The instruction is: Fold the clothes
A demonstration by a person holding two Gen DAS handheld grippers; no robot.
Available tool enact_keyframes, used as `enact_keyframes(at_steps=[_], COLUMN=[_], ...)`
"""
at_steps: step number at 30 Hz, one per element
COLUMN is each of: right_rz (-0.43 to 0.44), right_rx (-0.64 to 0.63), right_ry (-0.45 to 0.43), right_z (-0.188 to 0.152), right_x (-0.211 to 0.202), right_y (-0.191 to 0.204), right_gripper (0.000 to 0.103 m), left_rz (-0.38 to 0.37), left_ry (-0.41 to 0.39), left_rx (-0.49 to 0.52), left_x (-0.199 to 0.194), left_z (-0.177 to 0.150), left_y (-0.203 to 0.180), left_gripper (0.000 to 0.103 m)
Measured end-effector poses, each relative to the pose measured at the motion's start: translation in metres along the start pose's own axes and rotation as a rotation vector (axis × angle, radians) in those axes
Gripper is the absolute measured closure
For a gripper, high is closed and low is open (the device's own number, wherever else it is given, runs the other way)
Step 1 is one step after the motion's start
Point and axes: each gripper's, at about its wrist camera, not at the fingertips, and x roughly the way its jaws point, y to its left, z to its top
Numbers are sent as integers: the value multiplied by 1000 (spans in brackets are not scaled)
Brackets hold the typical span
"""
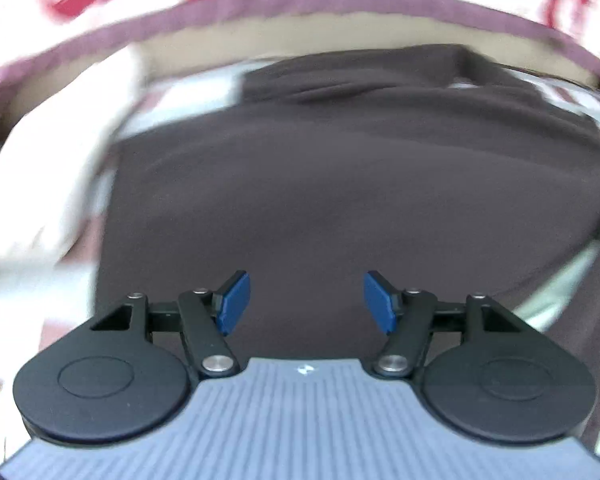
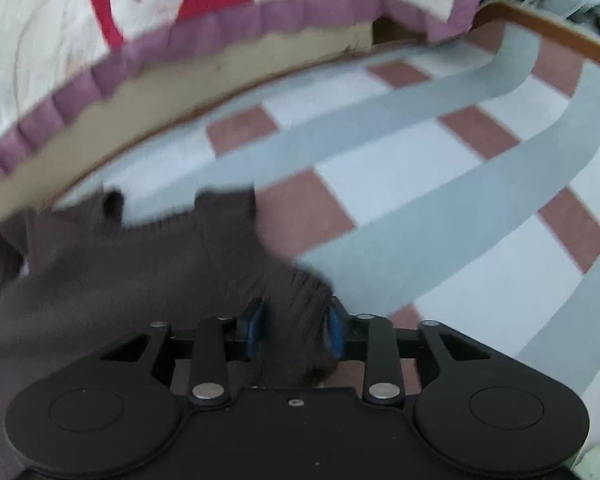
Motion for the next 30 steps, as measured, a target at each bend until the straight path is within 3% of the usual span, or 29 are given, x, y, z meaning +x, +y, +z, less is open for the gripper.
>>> enact_keyframes(at_steps=[3,5,7,11,12,16,18,20,22,24,28,30], right_rz=[-11,1,78,321,354,375,352,307,280,332,360,326], right_rx=[40,78,130,276,287,137,18,-87,-160,-211,-260,-300], right_ry=[-78,-136,-158,-58,9,236,262,294,370,467,566,564], right_z=[1,3,3,-2,-5,-11,-9,-7,-5,-7,-9,-6], right_x=[-20,-33,-47,-54,-56,-63,-67,-65,-54,-43,-19,-11], right_y=[-7,-11,-16,-20,-17,2,9,13,15,16,26,32], right_gripper=[59,56,55,44,43,41,38,37,36,35,35,31], left_rz=[15,77,149,205,191,140,101,-1,-101,-108,-5,37], left_ry=[1,7,12,11,20,31,35,19,-15,-21,30,45], left_rx=[-150,-220,-283,-466,-509,-646,-691,-741,-733,-675,-592,-589], left_x=[-8,-15,-22,-32,-31,-26,-20,-19,-19,-20,-16,-15], left_z=[-12,-23,-34,-56,-59,-68,-72,-75,-69,-61,-57,-57], left_y=[39,63,84,127,136,159,162,161,154,141,128,129], left_gripper=[40,40,40,33,33,31,30,30,30,29,28,27])
